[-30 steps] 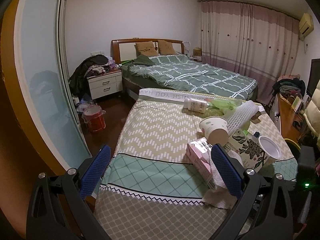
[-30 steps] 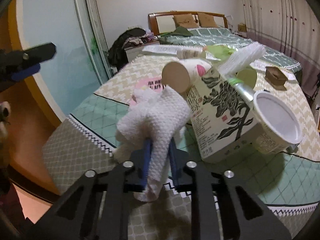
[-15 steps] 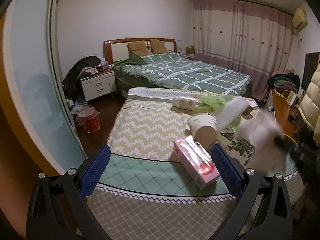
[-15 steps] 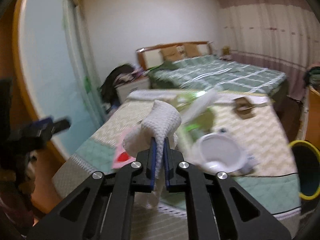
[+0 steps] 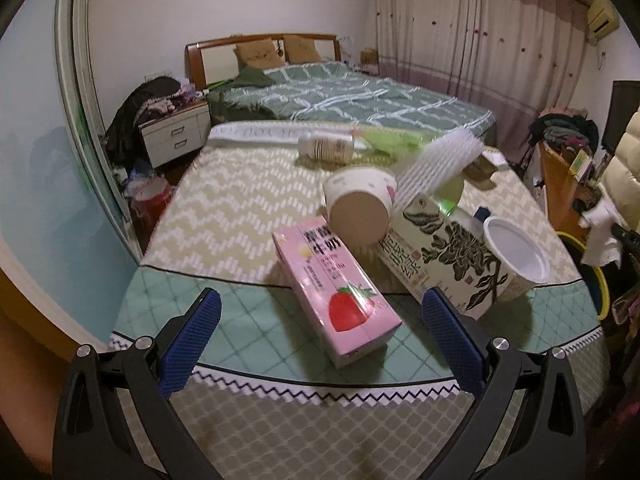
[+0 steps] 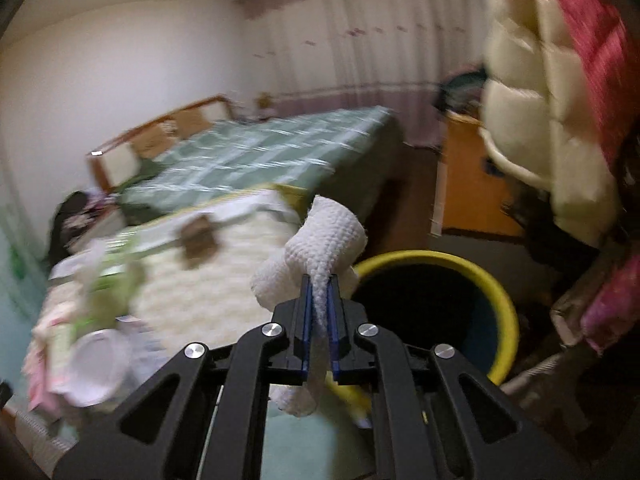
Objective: Collect trash
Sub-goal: 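Carry the tissue to the yellow-rimmed bin and open the right gripper, then grasp the pink strawberry milk carton with the left gripper and lift it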
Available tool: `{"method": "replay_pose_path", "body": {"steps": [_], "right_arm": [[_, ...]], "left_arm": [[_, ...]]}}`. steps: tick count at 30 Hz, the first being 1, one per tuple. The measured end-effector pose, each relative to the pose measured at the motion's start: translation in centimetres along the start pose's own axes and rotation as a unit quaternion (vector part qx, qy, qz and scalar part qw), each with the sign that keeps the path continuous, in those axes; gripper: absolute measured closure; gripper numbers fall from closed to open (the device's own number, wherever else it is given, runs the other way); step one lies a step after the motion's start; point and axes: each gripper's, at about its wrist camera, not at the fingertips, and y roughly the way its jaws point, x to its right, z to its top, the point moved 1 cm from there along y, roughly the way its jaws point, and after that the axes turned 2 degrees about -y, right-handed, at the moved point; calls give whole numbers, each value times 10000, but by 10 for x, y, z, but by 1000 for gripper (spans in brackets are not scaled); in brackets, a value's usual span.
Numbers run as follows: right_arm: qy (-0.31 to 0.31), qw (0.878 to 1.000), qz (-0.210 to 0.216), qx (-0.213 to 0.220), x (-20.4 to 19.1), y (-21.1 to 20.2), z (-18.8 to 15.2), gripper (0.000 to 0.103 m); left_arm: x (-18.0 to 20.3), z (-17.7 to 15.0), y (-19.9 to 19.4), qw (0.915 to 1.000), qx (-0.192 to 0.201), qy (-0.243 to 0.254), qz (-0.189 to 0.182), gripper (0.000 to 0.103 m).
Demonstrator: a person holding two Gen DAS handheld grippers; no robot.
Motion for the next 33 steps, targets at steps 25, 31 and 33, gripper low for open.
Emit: {"method": "replay_pose_path", "body": {"steps": [25, 31, 33], "right_arm": [[219, 9998, 39, 11, 15, 3, -11, 47], [254, 9995, 140, 96, 12, -5, -8, 47], [267, 9994, 173, 104, 14, -6, -10, 47]], "left_arm": [[21, -20, 51, 9974, -552, -134, 436, 11], [22, -26, 54, 9975, -656, -151, 234, 40], [21, -26, 54, 9975, -670, -156, 182, 46]]}}
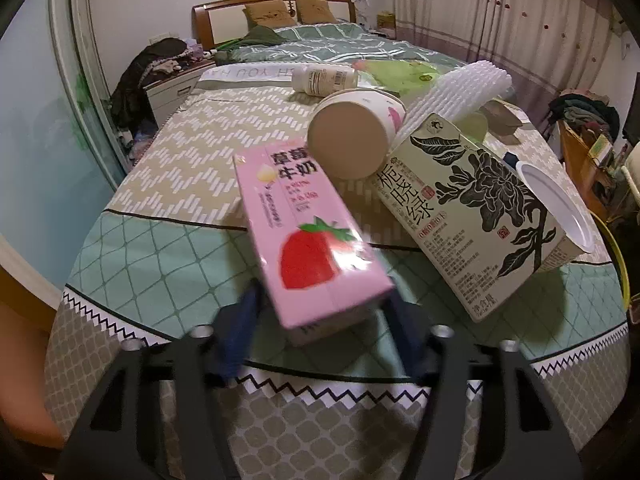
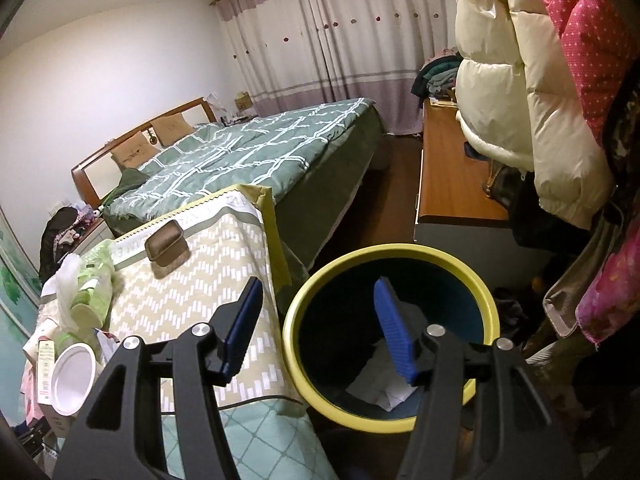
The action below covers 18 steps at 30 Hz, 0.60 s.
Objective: Collect trash
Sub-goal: 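Grasp the pink strawberry milk carton with the left gripper and lift it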
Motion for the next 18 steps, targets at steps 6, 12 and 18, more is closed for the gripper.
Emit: {"method": "replay_pose_path", "body": {"steps": [6, 12, 18], "right_arm": [[42, 10000, 39, 0, 1, -1, -2, 47], [79, 9999, 119, 47, -2, -4, -1, 47], [87, 9998, 167, 113, -3, -9, 0, 47]], "left_arm": [[-15, 5, -18, 9994, 316, 54, 136, 47], [-31, 19, -45, 9974, 654, 239, 189, 48], [-38, 41, -59, 9957, 870, 321, 87, 49]]}}
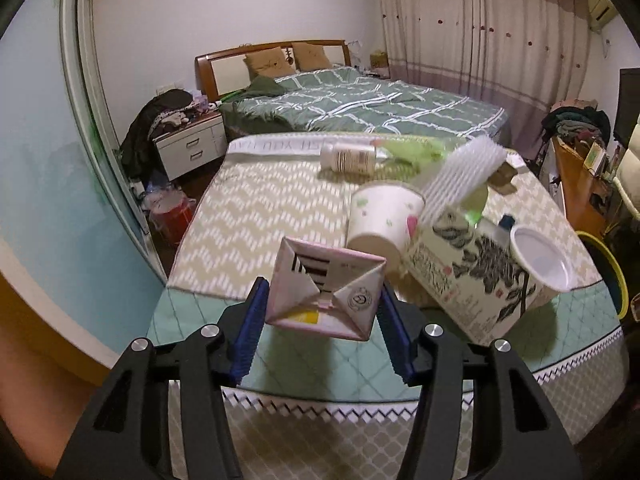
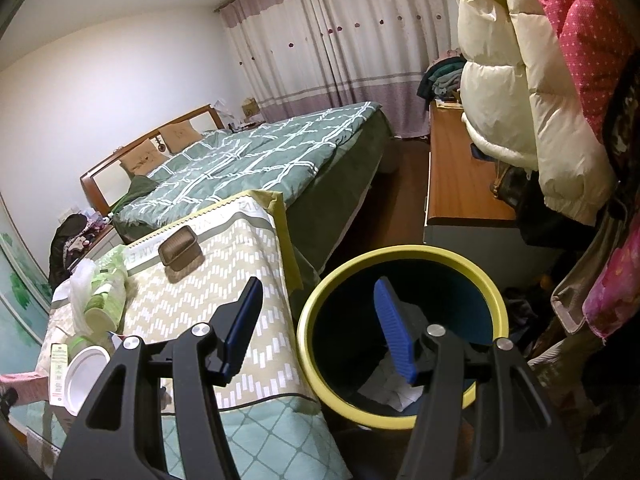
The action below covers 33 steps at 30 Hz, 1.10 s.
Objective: Collect trash
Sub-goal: 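Grasp the pink strawberry milk carton with the left gripper and lift it, then carry the milk carton over the bin and open the left gripper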
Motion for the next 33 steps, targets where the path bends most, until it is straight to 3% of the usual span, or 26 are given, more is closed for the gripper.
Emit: {"method": "replay_pose_path", "body": {"steps": [12, 18, 27, 33], "right_arm": [[49, 10000, 3, 23, 4, -5, -2, 47], [156, 9999, -28, 67, 14, -10, -4, 47], [300, 9994, -144, 123, 34, -19, -13, 47], [389, 9986, -312, 163, 55, -27, -18, 47]], "left_arm": [[-11, 39, 28, 9999, 126, -65, 25, 51], [-1, 55, 11, 9996, 260, 147, -19, 52], [63, 90, -50, 9929, 775, 762, -475, 52], [138, 103, -75, 9793, 1034, 1209, -1252, 52]]}}
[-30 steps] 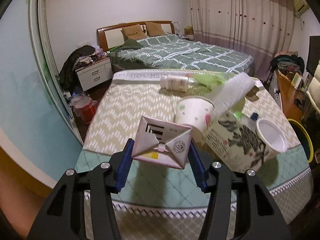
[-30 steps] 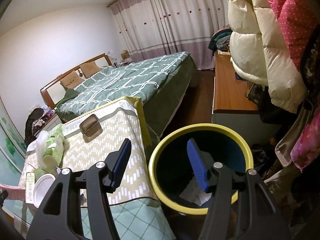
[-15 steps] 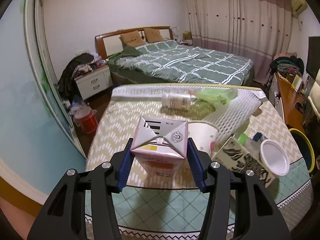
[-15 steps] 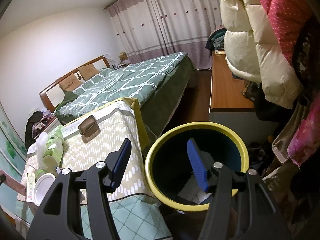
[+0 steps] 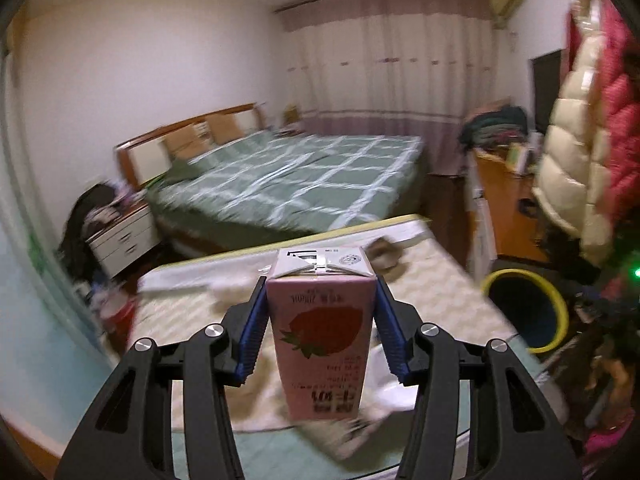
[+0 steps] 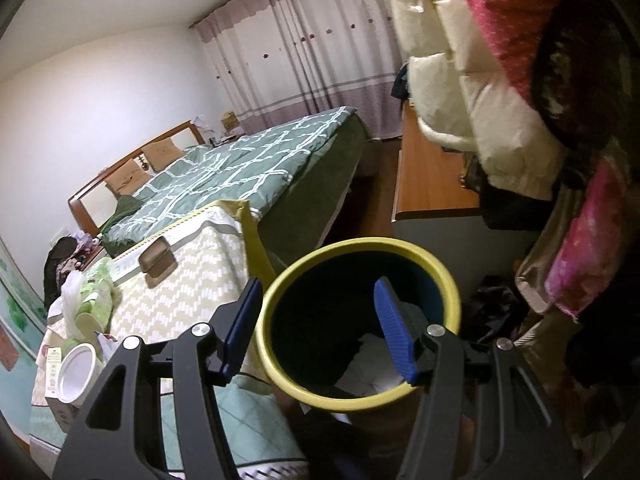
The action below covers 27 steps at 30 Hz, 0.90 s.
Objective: Collect trash
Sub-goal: 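Carry the milk carton over the bin and open the left gripper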
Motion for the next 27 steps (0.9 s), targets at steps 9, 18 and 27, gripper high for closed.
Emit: {"method": "replay_pose_path", "body": {"steps": [9, 18, 27], "right_arm": [[85, 9996, -277, 24, 33, -16, -7, 47], [268, 9989, -383, -34, 61, -24, -15, 47], [389, 9980, -458, -174, 85, -22, -21, 47]], "left_arm": [[142, 23, 61, 9897, -275, 388, -1352, 52], [263, 18, 140, 9744, -762, 665, -2010, 52], [324, -15, 204, 9643, -1477, 736, -2073, 50]]}}
